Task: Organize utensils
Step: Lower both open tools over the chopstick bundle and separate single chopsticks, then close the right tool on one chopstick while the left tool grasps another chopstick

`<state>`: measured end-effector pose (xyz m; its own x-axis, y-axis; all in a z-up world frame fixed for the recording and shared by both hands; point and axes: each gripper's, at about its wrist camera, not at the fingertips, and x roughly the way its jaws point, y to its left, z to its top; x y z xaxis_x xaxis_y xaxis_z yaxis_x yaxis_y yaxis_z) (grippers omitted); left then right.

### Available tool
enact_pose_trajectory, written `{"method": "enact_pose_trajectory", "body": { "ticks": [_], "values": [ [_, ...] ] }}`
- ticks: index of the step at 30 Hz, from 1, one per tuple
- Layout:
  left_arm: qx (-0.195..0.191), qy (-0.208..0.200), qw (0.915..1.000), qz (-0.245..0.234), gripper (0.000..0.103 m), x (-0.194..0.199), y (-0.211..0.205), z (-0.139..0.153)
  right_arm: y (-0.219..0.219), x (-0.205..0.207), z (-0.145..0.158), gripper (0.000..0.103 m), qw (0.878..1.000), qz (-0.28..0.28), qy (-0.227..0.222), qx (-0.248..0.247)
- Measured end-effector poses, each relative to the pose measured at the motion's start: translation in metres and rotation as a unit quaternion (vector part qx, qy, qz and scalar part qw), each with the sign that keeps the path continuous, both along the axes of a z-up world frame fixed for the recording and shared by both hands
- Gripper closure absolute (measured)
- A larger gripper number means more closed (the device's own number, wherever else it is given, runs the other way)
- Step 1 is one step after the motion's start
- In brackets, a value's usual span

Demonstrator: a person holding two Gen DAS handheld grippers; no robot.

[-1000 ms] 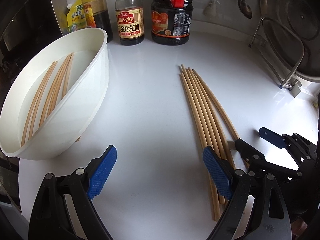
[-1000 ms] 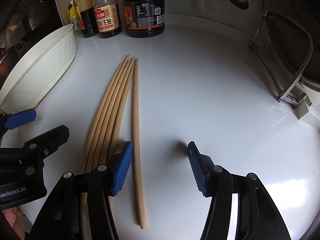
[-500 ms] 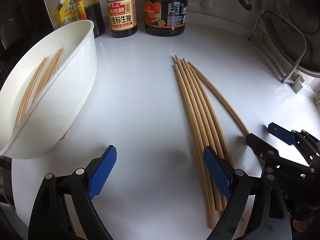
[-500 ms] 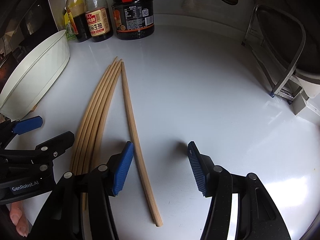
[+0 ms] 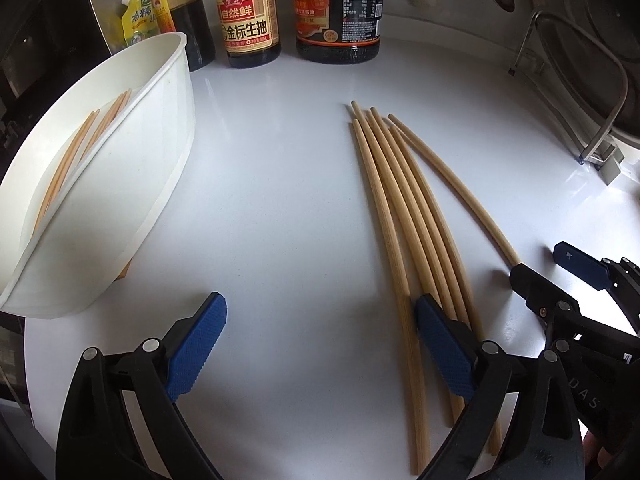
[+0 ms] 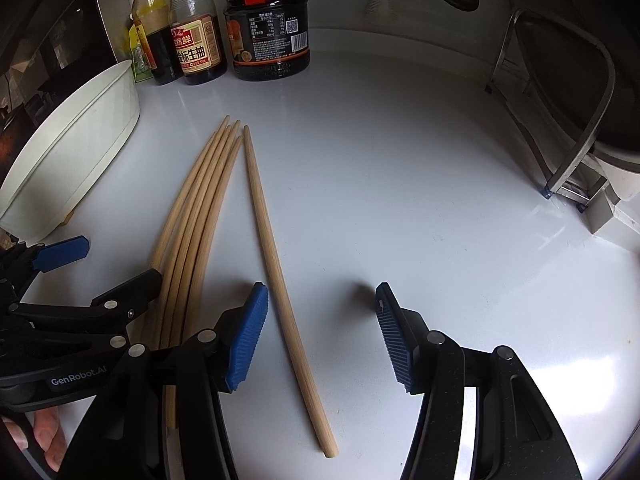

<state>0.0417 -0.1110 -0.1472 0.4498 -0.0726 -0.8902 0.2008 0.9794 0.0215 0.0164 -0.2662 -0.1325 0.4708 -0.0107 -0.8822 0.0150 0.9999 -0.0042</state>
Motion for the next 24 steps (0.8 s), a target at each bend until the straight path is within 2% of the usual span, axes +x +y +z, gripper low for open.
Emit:
{"method": "enact_pose_trajectory", "body": {
  "ticks": [7,10,12,13,14,15,16,18,20,24],
  "values": [
    [0.008,-0.008,0.9998,0.017,0.012,0.002,0.01,0.001,0.007,0.008,-0.002,0.049,1.0,0.021,-0.004,-0.006],
    [0.007,-0.013,0.9999,0.007,0.028,0.003,0.007,0.004,0.012,0.013,-0.002,0.052,0.999,0.038,-0.006,-0.007],
    [0.006,-0.013,0.9999,-0.004,0.042,0.003,0.002,0.005,0.018,0.015,-0.001,0.065,0.998,0.056,-0.009,-0.009],
    [0.003,-0.013,0.9999,-0.011,0.047,0.003,0.0,0.006,0.022,0.016,-0.001,0.075,0.998,0.066,-0.008,-0.011],
    [0.002,-0.013,0.9998,-0.018,0.056,0.002,-0.002,0.007,0.025,0.017,-0.001,0.086,0.997,0.075,-0.006,-0.012],
    [0.001,-0.013,0.9996,-0.024,0.067,0.001,-0.004,0.008,0.029,0.017,-0.001,0.09,0.997,0.081,-0.005,-0.016],
    [0.002,-0.013,0.9995,-0.029,0.073,0.0,-0.006,0.008,0.033,0.017,-0.001,0.096,0.996,0.086,-0.004,-0.022],
    [0.004,-0.01,0.9992,-0.039,0.096,-0.001,-0.009,0.008,0.035,0.016,-0.001,0.096,0.996,0.088,-0.004,-0.025],
    [0.007,-0.007,0.9991,-0.041,0.096,-0.001,-0.01,0.008,0.032,0.015,-0.001,0.096,0.996,0.083,-0.002,-0.014],
    [-0.014,0.013,0.999,-0.04,0.096,-0.004,-0.004,0.009,0.023,0.011,0.0,0.097,0.998,0.057,0.002,0.01]
  ]
}}
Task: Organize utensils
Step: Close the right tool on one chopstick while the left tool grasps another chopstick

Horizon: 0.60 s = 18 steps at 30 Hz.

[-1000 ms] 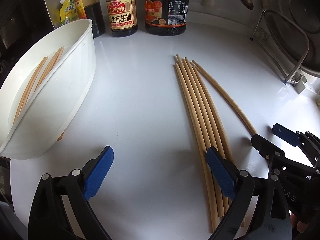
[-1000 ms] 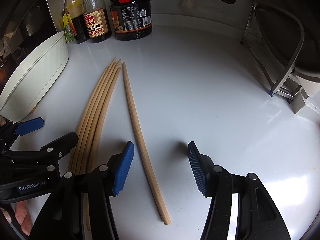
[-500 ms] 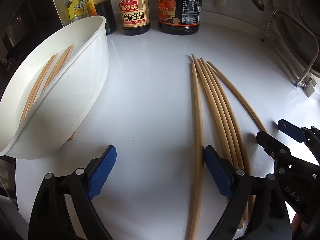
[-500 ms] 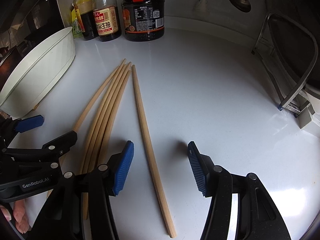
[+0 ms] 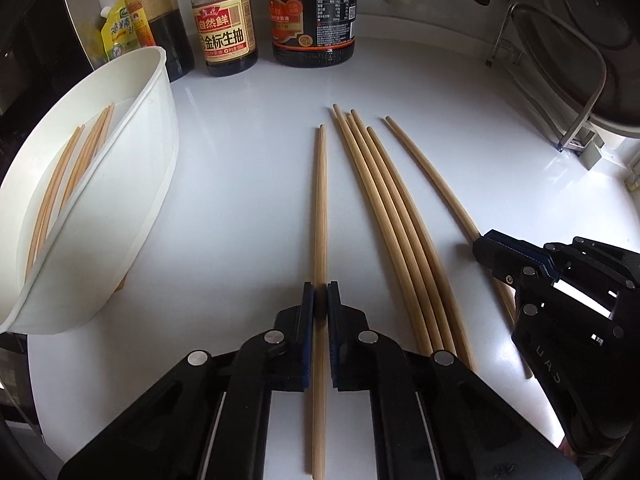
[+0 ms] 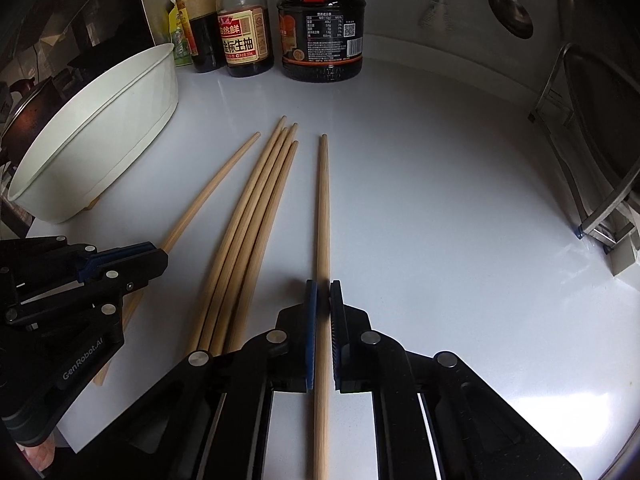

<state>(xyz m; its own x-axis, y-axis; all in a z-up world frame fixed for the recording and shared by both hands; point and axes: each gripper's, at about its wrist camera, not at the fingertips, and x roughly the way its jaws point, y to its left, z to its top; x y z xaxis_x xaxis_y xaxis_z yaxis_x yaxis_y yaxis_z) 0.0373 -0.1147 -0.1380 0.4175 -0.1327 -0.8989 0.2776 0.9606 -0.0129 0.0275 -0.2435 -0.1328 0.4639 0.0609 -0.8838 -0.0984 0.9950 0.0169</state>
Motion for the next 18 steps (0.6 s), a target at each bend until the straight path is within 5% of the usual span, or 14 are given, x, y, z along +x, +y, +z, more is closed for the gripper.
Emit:
{"method": "enact_pose_trajectory", "body": {
  "ticks": [10,18],
  "values": [
    [-0.055,-0.008,0.998,-0.028,0.096,-0.005,0.014,0.054,-0.004,-0.006,0.043,0.097,0.998,-0.047,-0.022,0.044],
    [-0.059,-0.06,0.9965,0.0,0.096,0.012,0.075,0.108,0.046,0.019,0.101,0.097,0.996,-0.026,-0.07,0.043]
  ]
}}
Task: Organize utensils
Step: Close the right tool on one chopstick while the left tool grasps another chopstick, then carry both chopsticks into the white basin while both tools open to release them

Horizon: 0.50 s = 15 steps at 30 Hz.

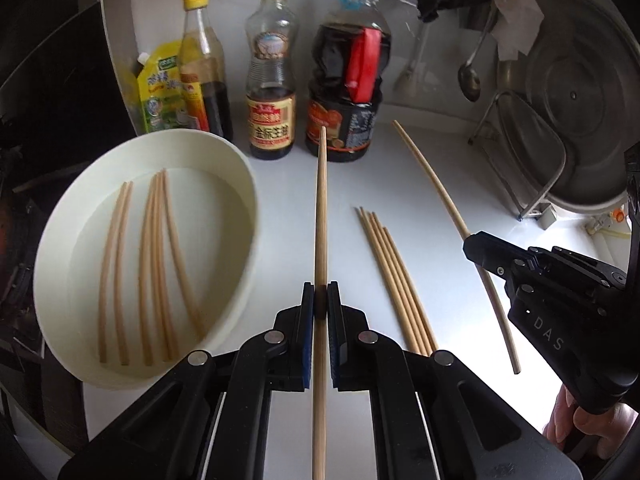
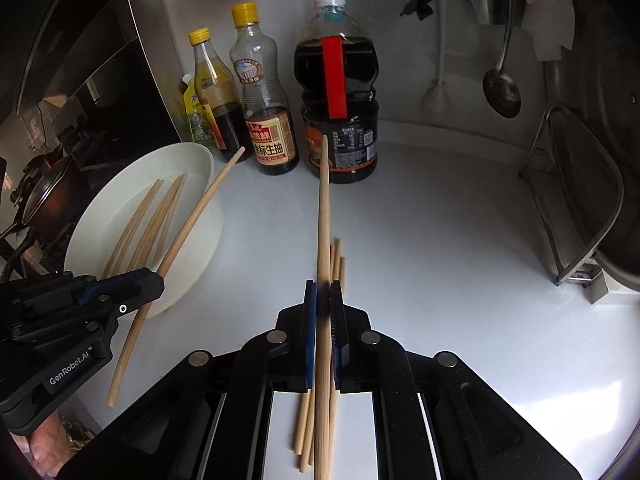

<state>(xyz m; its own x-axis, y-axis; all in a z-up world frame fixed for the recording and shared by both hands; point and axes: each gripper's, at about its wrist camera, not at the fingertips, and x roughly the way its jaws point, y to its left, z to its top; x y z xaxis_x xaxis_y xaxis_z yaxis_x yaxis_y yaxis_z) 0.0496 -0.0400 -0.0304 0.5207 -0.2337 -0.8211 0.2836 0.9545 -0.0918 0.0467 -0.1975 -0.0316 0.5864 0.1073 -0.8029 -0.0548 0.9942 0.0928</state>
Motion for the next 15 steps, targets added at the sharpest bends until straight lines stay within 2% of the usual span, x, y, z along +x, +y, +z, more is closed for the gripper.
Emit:
{"method": "enact_pose_trajectory", "body": {
  "ticks": [4,8,15],
  "values": [
    [-0.005,-0.014,0.9993,0.035,0.096,0.014,0.051,0.021,0.041,0.022,0.016,0.097,1.0,0.026,-0.013,0.013],
    [0.005,-0.023,0.9975,0.067,0.096,0.031,0.098,0.029,0.089,0.049,0.021,0.097,0.998,0.064,-0.011,0.012],
    [0.024,0.003,0.9944,0.103,0.096,0.062,0.158,0.009,0.164,0.1,0.002,0.097,0.994,0.099,0.022,0.044]
  ]
}}
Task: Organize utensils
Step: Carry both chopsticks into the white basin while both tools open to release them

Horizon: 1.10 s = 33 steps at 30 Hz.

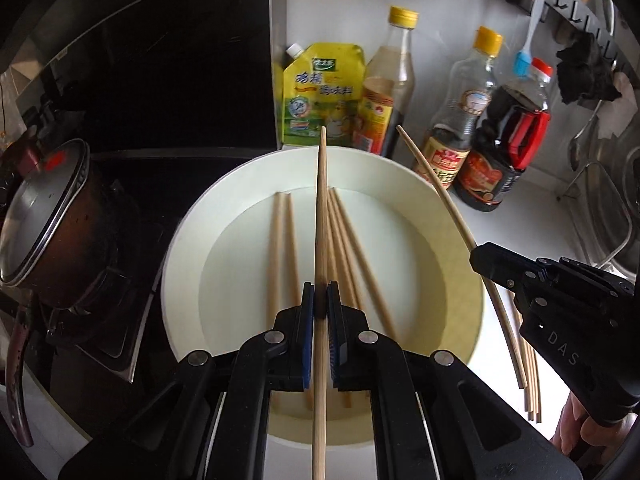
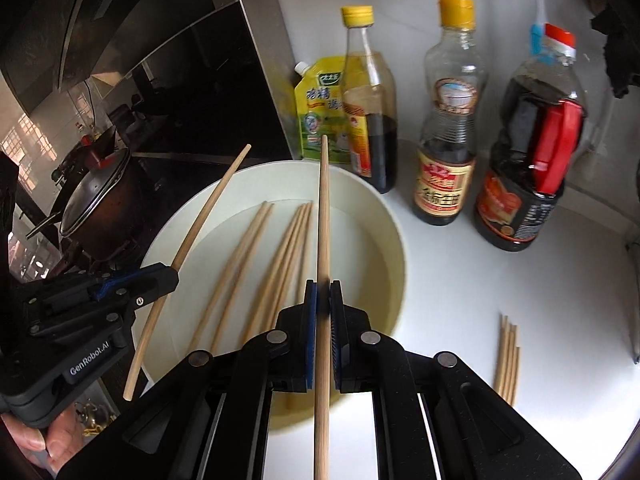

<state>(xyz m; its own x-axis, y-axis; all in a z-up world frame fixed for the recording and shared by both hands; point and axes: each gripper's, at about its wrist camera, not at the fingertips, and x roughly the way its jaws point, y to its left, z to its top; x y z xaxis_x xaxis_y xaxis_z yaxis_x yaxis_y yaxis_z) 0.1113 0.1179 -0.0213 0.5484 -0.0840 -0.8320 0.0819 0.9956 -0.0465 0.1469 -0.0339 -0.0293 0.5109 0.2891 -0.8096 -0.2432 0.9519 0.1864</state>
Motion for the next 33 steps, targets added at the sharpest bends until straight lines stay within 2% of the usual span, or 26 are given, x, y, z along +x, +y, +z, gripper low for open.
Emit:
{"method": "enact_pose_trajectory", "body": {
  "ticks": [5,9,14,21,23,27,28,30,31,32,33],
  "values": [
    [0.004,0.029,0.9995,0.008,0.096,0.018,0.018,-0.025,0.039,0.021,-0.025,0.097,0.999,0.012,0.036,-0.004],
    [0.004,0.043,0.999,0.005,0.096,0.026,0.023,-0.039,0.053,0.033,-0.044,0.097,0.998,0.006,0.067,-0.003],
    [0.001,0.054,0.9985,0.006,0.096,0.032,0.027,-0.047,0.054,0.037,-0.057,0.097,0.996,-0.008,0.088,-0.009],
    [-0.003,0.061,0.9981,0.011,0.095,0.034,0.033,-0.05,0.045,0.038,-0.056,0.096,0.996,-0.018,0.091,-0.009],
    [-0.003,0.062,0.998,0.016,0.094,0.033,0.034,-0.049,0.042,0.037,-0.054,0.085,0.996,-0.019,0.09,-0.008],
    [-0.009,0.055,0.9979,0.033,0.071,0.03,0.04,-0.041,0.036,0.031,-0.045,0.084,0.997,-0.024,0.075,-0.013],
    [-0.006,0.052,0.998,0.036,0.068,0.029,0.041,-0.039,0.034,0.03,-0.043,0.084,0.997,-0.026,0.073,-0.014],
    [-0.002,0.049,0.9978,0.044,0.054,0.026,0.043,-0.035,0.03,0.025,-0.039,0.084,0.997,-0.028,0.072,-0.014],
    [-0.004,0.046,0.9978,0.047,0.051,0.024,0.044,-0.033,0.028,0.023,-0.038,0.084,0.997,-0.029,0.071,-0.014],
    [-0.007,0.043,0.9977,0.051,0.042,0.022,0.046,-0.031,0.027,0.02,-0.037,0.084,0.997,-0.029,0.071,-0.015],
    [-0.01,0.038,0.9978,0.054,0.039,0.019,0.047,-0.028,0.025,0.017,-0.036,0.084,0.997,-0.029,0.071,-0.015]
  ]
}}
